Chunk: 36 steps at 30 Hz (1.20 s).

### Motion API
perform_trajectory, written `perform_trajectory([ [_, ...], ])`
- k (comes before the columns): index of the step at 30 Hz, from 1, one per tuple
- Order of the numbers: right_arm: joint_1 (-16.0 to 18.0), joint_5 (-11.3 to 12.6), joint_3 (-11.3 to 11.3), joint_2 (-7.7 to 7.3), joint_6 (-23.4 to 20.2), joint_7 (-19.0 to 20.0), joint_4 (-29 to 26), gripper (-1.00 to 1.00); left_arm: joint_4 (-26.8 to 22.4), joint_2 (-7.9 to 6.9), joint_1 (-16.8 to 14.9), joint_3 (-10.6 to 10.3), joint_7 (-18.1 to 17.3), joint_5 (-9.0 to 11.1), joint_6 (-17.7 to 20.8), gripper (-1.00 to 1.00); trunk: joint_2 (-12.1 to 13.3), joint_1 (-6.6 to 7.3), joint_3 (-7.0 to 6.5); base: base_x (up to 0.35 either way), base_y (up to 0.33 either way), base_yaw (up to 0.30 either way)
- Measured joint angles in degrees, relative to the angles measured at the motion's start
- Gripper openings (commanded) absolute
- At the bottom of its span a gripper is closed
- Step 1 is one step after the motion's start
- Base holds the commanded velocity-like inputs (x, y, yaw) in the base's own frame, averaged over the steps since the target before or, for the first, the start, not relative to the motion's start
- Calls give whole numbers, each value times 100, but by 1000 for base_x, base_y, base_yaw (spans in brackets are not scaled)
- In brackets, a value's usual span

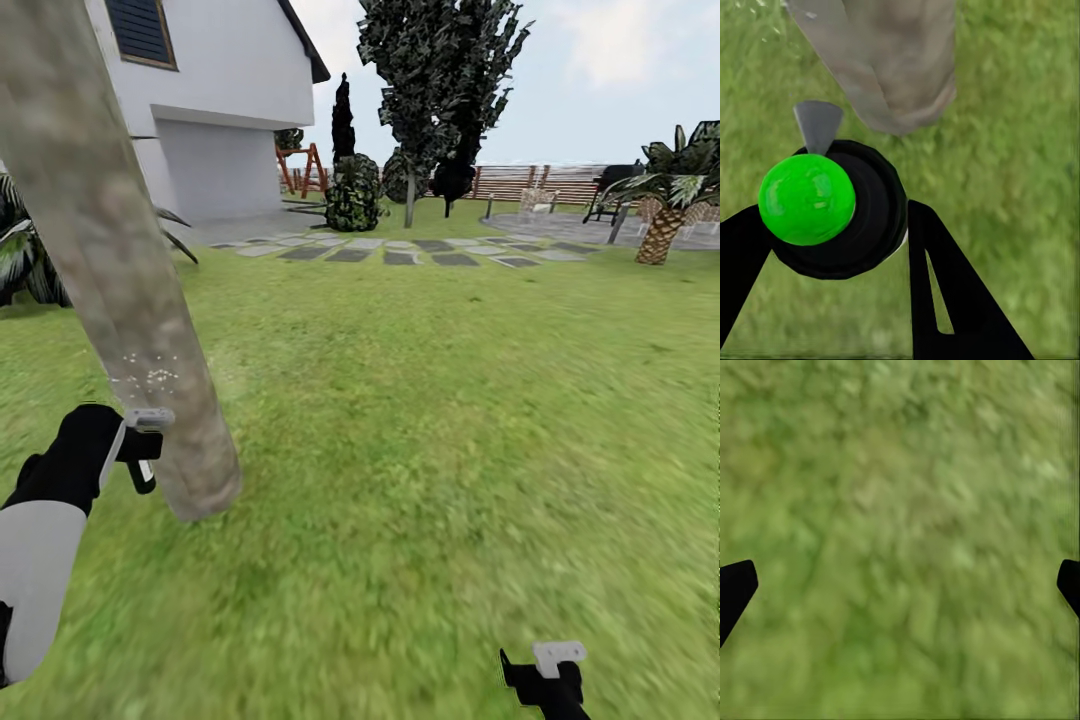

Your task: In the garden, pick up the pesticide atomizer on the floor and spray pesticide onto both trees until each tree trunk is fully covered.

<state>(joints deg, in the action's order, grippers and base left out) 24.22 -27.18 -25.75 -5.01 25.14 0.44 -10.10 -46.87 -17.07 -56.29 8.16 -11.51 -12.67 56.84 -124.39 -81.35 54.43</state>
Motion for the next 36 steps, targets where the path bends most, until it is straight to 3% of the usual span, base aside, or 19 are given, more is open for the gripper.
perform_trajectory([
  [5,-1,-5,0,0,0,0,7,100,14,23,112,48,6,-1,-13,-100,0,0,0,181,-223,190],
  [8,-2,-6,-1,0,0,0,8,100,12,-19,459,199,134,-28,-37,-100,0,0,1,91,-48,274],
  [11,-3,-5,-1,0,0,0,7,100,11,-17,578,248,242,1,-40,-100,0,0,0,10,-5,186],
  [15,0,-1,-5,-8,0,-4,5,100,-13,47,726,264,262,79,-85,-100,0,0,0,1,0,18],
  [18,-3,2,-9,-20,0,-8,0,100,9,234,761,265,270,62,-105,-100,0,0,0,42,-22,1],
  [22,-2,2,-9,-33,0,-11,0,100,3,239,978,272,272,25,-175,-100,0,0,0,193,-128,0],
  [24,-1,3,-9,-35,0,-9,0,100,1,241,1165,274,273,40,-442,-100,0,0,0,237,-160,0],
  [27,-2,2,-9,-32,0,-9,0,100,-31,244,1226,283,273,36,-528,-100,0,0,0,242,-163,2],
  [31,0,3,-2,-19,0,-9,2,100,-60,245,1242,806,267,36,-570,-100,0,0,0,243,-164,166],
  [36,-4,-6,0,-10,0,-9,8,100,-67,263,1243,935,264,27,-578,-100,0,0,0,241,-169,269],
])
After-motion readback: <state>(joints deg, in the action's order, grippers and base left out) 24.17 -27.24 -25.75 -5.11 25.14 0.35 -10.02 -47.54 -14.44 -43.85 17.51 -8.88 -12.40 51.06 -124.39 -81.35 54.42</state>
